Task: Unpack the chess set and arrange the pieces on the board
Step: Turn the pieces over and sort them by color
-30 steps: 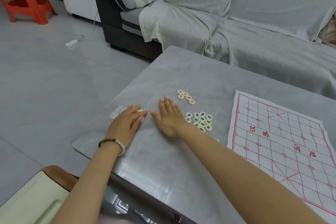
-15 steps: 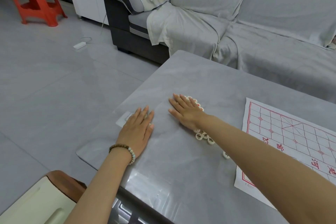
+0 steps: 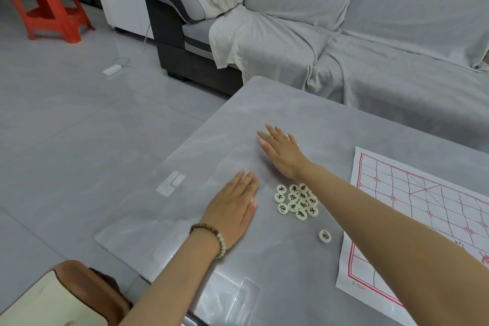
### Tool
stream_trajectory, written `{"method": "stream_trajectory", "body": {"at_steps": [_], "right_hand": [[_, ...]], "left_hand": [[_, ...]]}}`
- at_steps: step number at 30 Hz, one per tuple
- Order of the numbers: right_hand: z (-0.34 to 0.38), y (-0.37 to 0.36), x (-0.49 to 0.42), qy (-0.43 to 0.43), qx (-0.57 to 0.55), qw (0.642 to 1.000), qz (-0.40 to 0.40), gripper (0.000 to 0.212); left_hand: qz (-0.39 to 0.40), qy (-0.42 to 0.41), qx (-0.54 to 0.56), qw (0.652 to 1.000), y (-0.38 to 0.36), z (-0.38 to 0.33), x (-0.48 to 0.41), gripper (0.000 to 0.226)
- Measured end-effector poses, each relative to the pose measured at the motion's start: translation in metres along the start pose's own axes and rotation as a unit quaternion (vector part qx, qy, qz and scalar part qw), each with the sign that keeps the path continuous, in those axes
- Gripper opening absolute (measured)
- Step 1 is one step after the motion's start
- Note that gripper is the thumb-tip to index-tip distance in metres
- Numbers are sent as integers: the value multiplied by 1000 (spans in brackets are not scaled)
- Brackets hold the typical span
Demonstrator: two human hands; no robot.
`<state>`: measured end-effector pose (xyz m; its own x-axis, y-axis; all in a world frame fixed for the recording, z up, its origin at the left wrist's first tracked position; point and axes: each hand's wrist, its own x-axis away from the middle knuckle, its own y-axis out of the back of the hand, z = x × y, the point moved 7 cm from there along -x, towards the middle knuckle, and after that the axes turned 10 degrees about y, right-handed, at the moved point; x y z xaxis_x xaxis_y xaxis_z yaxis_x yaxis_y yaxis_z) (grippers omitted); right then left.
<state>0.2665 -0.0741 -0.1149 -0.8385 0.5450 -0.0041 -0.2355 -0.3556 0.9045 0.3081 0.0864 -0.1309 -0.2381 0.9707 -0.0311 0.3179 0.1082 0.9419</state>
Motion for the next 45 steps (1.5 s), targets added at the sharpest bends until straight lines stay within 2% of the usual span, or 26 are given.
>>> {"method": "stream_trajectory", "body": {"at_steps": [3,6,10,12,14,16,19,21,23,25,28,30,33,36,40,43,45], "right_hand": [[26,20,23,36,-106,985,-130,44],[54,25,59,75,-164,968,-173,38],[70,13,99,88,-161,970,-162,33],[71,2,112,88,-114,979,-143,37],[72,-12,119,109,-41,988,-105,43],[72,-26,123,126,14,990,-62,45],[73,-34,125,141,57,987,-46,47],[78,-35,127,154,79,983,-55,48],[83,-35,133,169,94,978,-82,40],[86,-34,144,173,81,974,-120,32],[81,-31,160,146,2,977,-158,25],[76,-32,169,118,-46,980,-154,26],[75,-33,179,103,-56,979,-164,29],[70,-28,179,58,-63,977,-196,22],[63,-29,173,16,-78,977,-199,15],[64,-18,168,21,-123,968,-219,6],[70,-9,156,43,-125,968,-213,13]], "left_hand": [[20,-26,-6,999,-8,-16,5,76],[19,6,5,1000,-6,-4,6,68],[54,32,23,998,2,11,12,54],[66,26,63,995,5,10,18,57],[43,24,111,993,13,14,23,70],[-15,27,152,988,28,21,29,74],[-64,42,142,987,44,29,38,49],[-66,43,121,990,46,27,42,36],[-55,42,105,992,43,23,44,29],[-39,48,106,992,40,20,46,25],[-7,42,155,987,33,13,51,20],[33,26,193,980,26,5,54,15],[60,31,229,971,19,0,55,8],[33,46,209,976,20,-1,52,12],[-19,66,178,982,26,1,50,13],[-99,82,174,976,44,15,49,10],[-121,96,150,977,49,25,49,13]]}}
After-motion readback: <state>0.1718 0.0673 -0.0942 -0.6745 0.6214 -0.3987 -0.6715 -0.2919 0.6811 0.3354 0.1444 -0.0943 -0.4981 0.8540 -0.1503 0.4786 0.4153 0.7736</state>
